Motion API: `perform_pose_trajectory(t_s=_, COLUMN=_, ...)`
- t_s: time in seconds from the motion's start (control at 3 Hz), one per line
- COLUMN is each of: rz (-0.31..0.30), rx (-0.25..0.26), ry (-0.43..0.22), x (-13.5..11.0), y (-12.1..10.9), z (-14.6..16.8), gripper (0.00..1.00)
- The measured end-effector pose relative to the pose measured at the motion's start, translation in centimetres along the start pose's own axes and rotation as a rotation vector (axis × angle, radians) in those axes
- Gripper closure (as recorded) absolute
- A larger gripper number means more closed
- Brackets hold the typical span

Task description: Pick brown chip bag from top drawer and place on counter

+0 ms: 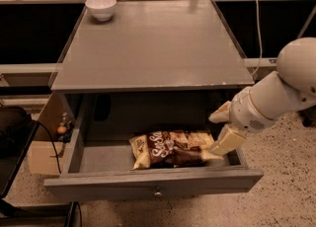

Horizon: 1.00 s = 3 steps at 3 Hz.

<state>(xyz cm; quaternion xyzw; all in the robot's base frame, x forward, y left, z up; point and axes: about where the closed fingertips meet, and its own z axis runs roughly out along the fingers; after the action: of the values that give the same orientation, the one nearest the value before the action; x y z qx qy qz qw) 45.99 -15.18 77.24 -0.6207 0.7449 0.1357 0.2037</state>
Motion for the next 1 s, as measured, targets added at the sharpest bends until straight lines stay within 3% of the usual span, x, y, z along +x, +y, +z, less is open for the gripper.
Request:
perform_pose_trajectory(t_s=0.33, rz=-0.010, rx=-0.010, ry=-0.024, x=-0.4, y=0.1, z=1.4, gripper=0.38)
perform_pose_trajectory(t_s=1.0, rz=-0.029, rx=-0.018, ry=-0.068, x=-1.0, y=0.2, z=4.0, gripper=0.31)
